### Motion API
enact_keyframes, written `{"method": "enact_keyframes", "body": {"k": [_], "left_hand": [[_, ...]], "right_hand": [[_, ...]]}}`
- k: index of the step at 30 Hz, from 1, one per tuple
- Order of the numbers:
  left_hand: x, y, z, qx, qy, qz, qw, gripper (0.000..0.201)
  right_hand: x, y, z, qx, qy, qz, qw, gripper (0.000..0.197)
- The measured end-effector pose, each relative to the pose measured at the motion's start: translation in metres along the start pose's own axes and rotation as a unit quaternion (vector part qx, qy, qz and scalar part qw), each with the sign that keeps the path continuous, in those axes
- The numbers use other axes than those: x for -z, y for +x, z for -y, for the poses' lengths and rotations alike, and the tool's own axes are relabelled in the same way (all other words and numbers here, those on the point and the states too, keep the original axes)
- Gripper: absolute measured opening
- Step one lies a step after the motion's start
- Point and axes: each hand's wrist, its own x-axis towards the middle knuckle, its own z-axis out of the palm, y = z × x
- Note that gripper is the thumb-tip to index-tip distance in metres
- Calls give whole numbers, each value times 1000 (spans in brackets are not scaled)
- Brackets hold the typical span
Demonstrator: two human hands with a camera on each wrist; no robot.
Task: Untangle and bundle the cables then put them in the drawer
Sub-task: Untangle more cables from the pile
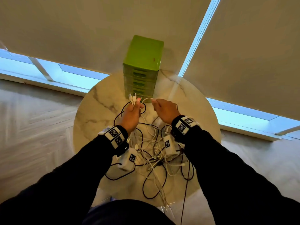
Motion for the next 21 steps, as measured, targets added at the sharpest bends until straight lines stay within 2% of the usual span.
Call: {"method": "enact_keyframes", "body": {"k": [2, 5, 9, 11, 12, 14, 15, 18, 19, 21], "left_hand": [[-5, 6, 4, 42, -24, 0, 999, 44], [-10, 14, 6, 72, -73, 34, 994, 56], [-14, 14, -6, 80, -157, 9, 984, 37], [-15, 16, -7, 90, -208, 3, 974, 43], [-16, 15, -8, 98, -227, 4, 969, 39], [-16, 13, -11, 100, -273, 29, 956, 29], [-15, 12, -13, 94, -283, 41, 954, 33], [-4, 11, -17, 75, -246, 33, 966, 55], [2, 11, -17, 67, -229, 21, 971, 54], [19, 11, -21, 42, -206, -7, 978, 38]], "right_hand": [[0, -14, 17, 56, 74, 28, 995, 46], [-7, -29, 27, 108, 139, 64, 982, 40], [-14, -35, 13, 122, 161, 109, 973, 33], [-18, -38, 3, 113, 148, 118, 975, 33], [-20, -38, -2, 112, 137, 115, 977, 32], [-24, -33, -14, 120, 78, 102, 984, 31], [-26, -28, -21, 122, 25, 97, 988, 32], [-23, -17, -43, 102, -81, 126, 983, 37], [-20, -16, -50, 94, -85, 150, 981, 39], [-10, -19, -62, 87, -60, 197, 975, 43]]}}
